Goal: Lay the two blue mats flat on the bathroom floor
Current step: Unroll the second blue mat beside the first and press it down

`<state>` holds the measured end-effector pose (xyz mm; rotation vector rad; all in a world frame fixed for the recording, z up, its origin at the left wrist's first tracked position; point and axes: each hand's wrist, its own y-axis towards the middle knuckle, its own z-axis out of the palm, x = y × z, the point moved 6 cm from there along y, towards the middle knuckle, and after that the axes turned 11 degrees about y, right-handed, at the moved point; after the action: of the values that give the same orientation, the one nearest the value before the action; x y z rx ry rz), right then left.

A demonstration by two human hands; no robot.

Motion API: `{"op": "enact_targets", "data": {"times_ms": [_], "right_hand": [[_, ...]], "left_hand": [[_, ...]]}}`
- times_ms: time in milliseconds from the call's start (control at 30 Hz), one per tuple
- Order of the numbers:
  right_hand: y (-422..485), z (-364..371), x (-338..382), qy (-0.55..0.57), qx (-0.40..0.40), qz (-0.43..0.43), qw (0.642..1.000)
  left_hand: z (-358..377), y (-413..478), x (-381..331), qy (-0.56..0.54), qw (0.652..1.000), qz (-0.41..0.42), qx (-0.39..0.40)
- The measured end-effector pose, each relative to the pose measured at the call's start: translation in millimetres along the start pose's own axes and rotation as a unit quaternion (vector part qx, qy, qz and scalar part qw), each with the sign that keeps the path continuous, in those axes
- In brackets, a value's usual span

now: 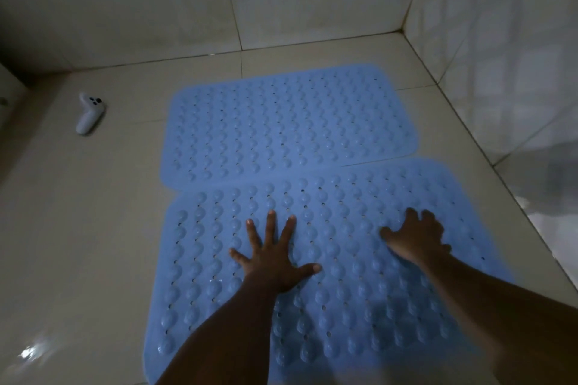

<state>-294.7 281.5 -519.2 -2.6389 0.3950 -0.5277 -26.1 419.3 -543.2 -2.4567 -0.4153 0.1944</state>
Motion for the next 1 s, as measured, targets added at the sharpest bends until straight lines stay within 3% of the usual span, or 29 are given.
{"op": "enact_targets", "data": {"times_ms": [700,1000], "right_hand": [[-11,12,11,-0.107,-0.03,-0.072,0.991],[-3,14,11,-0.077,-0.026,-0.079,0.994]], "left_hand": [[-3,-4,14,0.017,1.0,-0.011,-0.012],[-6,-4,7,0.001,1.0,-0.008,-0.002]]}}
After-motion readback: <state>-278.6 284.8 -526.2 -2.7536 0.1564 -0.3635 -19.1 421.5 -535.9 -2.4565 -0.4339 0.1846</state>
